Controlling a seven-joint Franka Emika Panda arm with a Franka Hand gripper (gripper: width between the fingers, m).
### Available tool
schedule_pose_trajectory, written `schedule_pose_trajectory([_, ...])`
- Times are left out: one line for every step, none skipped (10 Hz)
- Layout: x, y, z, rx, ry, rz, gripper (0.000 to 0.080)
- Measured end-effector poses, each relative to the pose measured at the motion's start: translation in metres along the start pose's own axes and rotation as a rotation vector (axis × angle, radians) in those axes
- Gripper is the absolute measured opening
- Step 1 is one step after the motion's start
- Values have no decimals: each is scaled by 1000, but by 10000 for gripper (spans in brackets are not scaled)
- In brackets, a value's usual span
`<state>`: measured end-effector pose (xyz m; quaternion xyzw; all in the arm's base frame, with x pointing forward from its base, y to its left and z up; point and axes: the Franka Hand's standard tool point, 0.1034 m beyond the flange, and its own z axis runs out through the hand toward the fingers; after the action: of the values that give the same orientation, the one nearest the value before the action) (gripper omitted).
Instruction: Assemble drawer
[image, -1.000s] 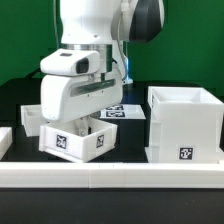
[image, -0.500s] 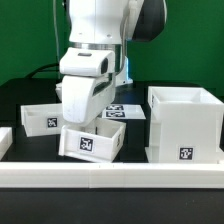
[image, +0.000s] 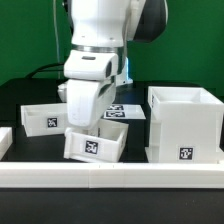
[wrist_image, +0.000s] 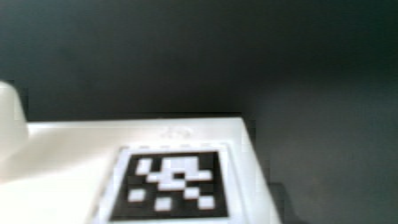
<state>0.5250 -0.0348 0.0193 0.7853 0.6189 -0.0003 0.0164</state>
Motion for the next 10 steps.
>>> schedule_pose_trajectory([5,-2,2,3,3,-19,41])
schedule_pose_trajectory([-4,-1,2,3,3,-17,41])
schedule_pose_trajectory([-7,0,2,4,1,-1,41])
schedule_pose_trajectory([-12,1,3,-1,6,-42,41])
schedule_pose_trajectory([-24,1,4,-7,20,-63,41])
schedule_pose_trajectory([-29,0,6,1,58,-73,41])
schedule_pose_trajectory([-25,0,6,5,90,-74,41])
schedule_pose_trajectory([-23,0,7,6,114,-95,41])
schedule_pose_trajectory([-11,-2,6,12,114,-72,41])
schedule_pose_trajectory([-7,-2,6,17,113,-78,41])
